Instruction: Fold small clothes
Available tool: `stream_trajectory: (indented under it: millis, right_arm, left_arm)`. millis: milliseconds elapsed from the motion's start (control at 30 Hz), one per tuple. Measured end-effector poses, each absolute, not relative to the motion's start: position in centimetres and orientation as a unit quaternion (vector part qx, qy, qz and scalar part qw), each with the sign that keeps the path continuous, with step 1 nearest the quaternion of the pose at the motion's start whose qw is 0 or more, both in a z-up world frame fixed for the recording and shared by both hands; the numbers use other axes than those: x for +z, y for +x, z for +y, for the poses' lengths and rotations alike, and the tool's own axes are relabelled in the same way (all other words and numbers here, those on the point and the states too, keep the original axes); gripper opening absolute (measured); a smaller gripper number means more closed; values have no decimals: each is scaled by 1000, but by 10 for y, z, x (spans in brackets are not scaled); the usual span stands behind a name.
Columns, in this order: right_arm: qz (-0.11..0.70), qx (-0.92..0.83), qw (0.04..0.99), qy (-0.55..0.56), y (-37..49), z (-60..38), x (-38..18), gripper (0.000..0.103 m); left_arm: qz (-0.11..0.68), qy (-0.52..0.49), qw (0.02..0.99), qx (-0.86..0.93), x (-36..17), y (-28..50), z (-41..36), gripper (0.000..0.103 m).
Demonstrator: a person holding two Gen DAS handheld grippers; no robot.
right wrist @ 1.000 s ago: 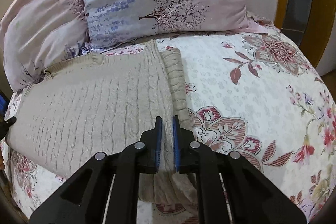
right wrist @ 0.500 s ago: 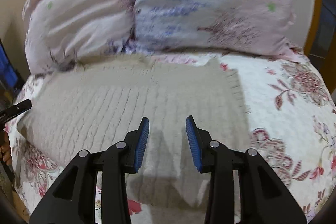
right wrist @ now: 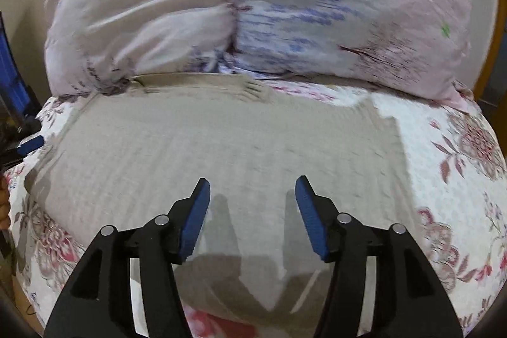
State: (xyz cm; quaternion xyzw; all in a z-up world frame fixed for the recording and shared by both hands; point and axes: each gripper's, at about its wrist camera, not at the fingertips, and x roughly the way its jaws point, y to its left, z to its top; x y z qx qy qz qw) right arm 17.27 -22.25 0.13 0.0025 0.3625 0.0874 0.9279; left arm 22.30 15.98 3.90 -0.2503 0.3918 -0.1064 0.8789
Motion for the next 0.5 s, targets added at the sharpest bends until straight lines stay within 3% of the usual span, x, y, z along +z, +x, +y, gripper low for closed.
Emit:
stream_trajectory:
  millis: [233,500]
  right_arm:
    - [370,111,922,-16,189,-175,-5,61]
    - [372,99,922,-43,191,-164,-17,65]
  left_arm:
    - [432,-335,831,-106,14,247,177,72]
    - [434,-364,815,-120,4,250,172,72]
